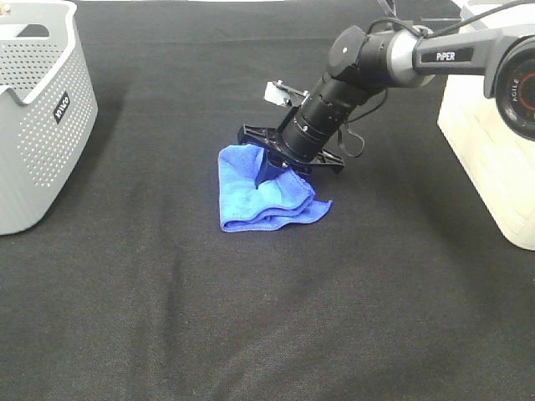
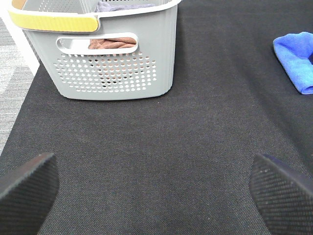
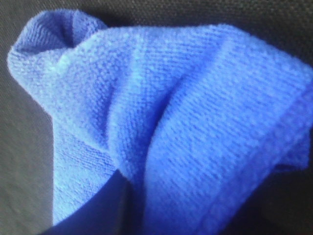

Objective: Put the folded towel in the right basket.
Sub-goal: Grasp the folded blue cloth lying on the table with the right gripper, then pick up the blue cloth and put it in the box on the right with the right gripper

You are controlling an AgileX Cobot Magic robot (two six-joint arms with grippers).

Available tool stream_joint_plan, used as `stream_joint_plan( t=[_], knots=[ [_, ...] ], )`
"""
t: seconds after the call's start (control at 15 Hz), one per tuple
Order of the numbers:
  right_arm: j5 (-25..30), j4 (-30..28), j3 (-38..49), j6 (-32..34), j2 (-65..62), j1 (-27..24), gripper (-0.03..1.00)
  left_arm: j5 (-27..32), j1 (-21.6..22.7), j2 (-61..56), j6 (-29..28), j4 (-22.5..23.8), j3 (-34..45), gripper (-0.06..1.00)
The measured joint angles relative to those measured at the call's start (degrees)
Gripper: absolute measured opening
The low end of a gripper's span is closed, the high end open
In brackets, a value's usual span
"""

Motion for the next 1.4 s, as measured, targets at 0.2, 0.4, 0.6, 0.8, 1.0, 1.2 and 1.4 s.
stream_joint_plan(
  t=[0.2,0.4,0.6,0.8,1.0,1.2,1.4],
  knots=[
    [11.34,-6.53,-6.76,0.00,-4.47,-0.11,0.29,0.00,0.00,0.00,0.00,0.00,0.00,0.99],
    [17.70,-6.99,-20.28,0.46,-13.35,-7.16,0.29,0.00,0.00,0.00,0.00,0.00,0.00,0.99],
    [18.11,-10.31,-24.24,0.46,-22.86,-19.54,0.29,0.00,0.00,0.00,0.00,0.00,0.00,0.99],
    [18.16,-13.29,-24.35,0.46,-26.01,-27.10,0.29,0.00,0.00,0.00,0.00,0.00,0.00,0.99],
    [18.45,-19.37,-21.77,0.46,-26.24,-35.41,0.29,0.00,0.00,0.00,0.00,0.00,0.00,0.99],
    [18.51,-24.18,-12.95,0.52,-25.78,-38.62,0.39,0.00,0.00,0.00,0.00,0.00,0.00,0.99],
    [18.85,-26.76,-8.25,1.49,-23.03,-38.50,0.90,0.00,0.00,0.00,0.00,0.00,0.00,0.99]
  ],
)
